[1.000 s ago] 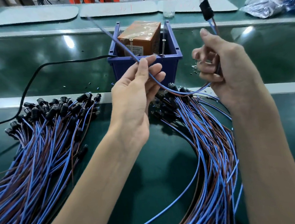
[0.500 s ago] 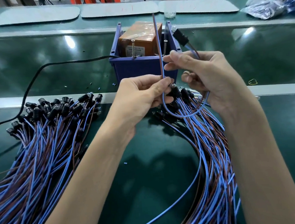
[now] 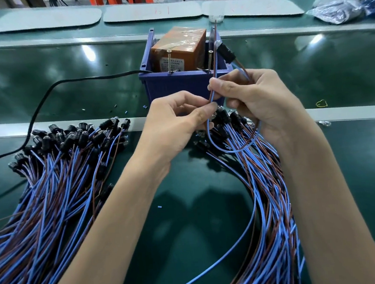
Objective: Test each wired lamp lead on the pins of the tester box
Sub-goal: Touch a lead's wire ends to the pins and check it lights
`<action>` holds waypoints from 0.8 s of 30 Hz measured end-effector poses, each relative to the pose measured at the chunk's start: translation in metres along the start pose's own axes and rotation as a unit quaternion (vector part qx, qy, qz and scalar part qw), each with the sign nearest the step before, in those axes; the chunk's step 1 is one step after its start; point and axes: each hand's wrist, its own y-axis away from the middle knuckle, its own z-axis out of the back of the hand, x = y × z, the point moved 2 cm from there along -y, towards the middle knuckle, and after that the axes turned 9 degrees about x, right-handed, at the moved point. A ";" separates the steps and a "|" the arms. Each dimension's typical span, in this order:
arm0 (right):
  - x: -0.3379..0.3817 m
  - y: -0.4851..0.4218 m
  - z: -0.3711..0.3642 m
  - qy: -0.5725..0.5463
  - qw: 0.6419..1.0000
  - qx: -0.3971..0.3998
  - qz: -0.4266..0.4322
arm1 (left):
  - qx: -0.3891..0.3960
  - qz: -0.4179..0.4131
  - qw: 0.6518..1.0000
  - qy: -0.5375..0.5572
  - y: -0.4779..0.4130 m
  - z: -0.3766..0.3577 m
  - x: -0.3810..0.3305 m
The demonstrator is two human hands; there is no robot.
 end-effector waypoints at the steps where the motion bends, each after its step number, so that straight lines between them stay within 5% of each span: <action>1: 0.000 0.000 0.000 -0.003 1.000 -0.002 0.001 | -0.006 -0.003 1.000 -0.001 -0.001 0.000 0.000; 12: 0.001 -0.001 0.000 -0.104 0.994 -0.035 0.014 | -0.170 -0.071 0.983 -0.015 -0.006 0.023 -0.002; 24: -0.009 -0.011 0.006 -0.125 0.985 -0.116 0.013 | -0.201 -0.059 0.975 -0.075 -0.013 0.040 0.006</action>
